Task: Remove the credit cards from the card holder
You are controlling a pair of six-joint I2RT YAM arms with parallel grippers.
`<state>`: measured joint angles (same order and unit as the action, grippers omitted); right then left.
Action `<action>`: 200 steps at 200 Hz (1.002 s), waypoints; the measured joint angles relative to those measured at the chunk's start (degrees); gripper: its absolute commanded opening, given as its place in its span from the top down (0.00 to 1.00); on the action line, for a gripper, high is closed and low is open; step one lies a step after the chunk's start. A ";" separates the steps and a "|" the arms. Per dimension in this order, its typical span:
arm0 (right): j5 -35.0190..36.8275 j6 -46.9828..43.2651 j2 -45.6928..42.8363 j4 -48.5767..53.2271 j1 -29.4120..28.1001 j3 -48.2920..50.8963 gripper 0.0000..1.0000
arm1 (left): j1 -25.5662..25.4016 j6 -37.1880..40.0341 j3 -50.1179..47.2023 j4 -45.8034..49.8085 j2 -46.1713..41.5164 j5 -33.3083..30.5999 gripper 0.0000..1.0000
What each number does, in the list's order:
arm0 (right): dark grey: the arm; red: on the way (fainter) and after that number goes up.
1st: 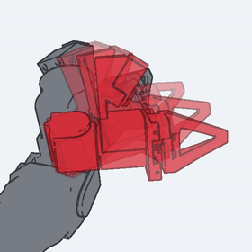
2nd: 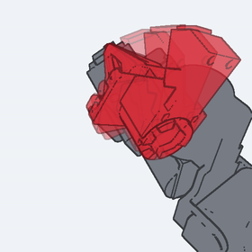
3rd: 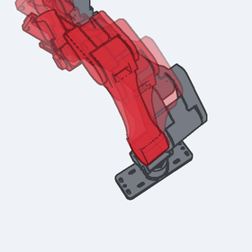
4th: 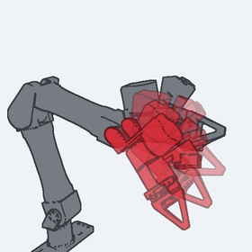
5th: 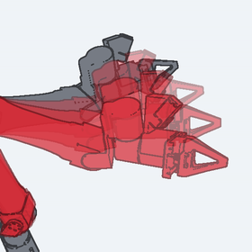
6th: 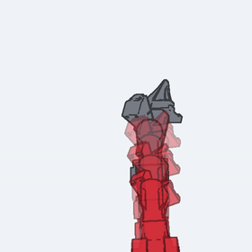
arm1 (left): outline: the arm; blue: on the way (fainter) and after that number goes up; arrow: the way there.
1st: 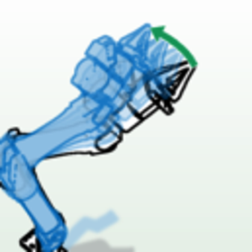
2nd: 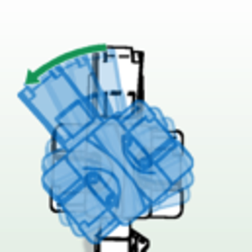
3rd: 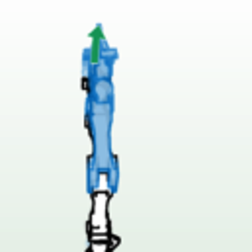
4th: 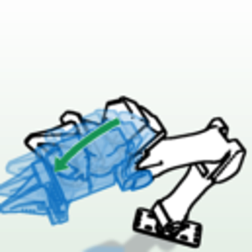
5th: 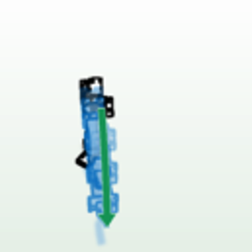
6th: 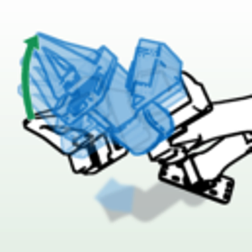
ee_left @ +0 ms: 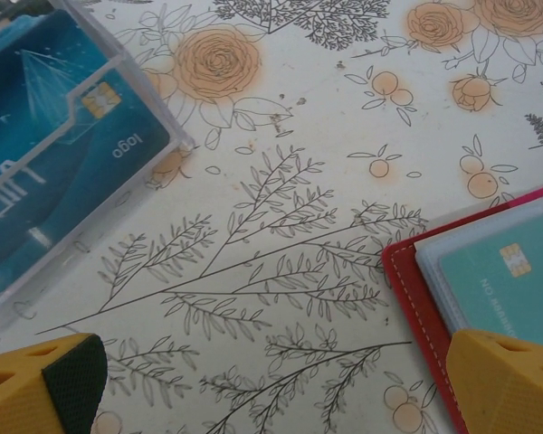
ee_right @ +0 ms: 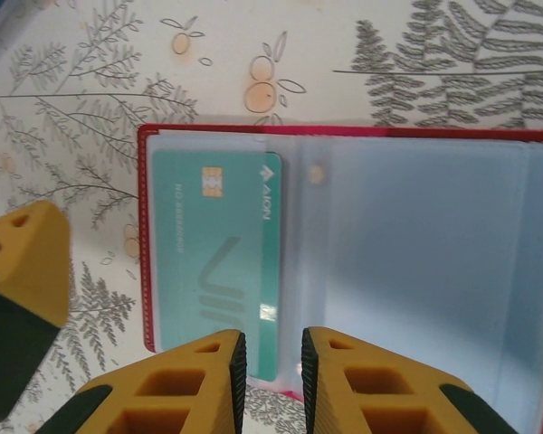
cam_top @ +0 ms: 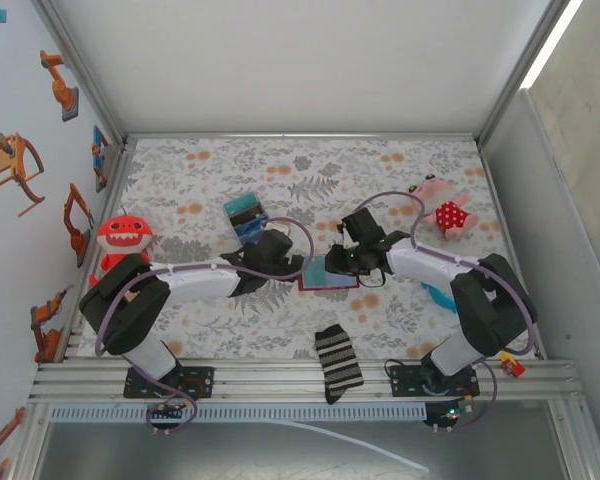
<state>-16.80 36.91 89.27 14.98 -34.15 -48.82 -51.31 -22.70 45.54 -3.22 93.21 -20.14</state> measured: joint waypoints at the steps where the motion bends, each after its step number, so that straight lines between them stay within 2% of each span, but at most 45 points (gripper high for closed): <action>1: -0.07 -0.02 0.02 -0.09 0.00 0.00 0.77 | 0.00 0.00 0.02 -0.02 0.07 0.04 0.03; 115: -4.66 2.38 3.63 -4.81 0.00 0.61 0.79 | 0.00 -0.17 2.47 -0.31 5.16 2.16 0.03; 200: -4.81 3.06 5.16 -5.03 0.00 0.85 0.81 | 0.00 -0.13 2.89 1.60 6.23 2.16 0.03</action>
<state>-21.61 39.97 94.43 9.96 -34.15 -47.97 -51.31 -22.83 48.42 -1.63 99.44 -17.98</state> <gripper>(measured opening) 0.191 0.970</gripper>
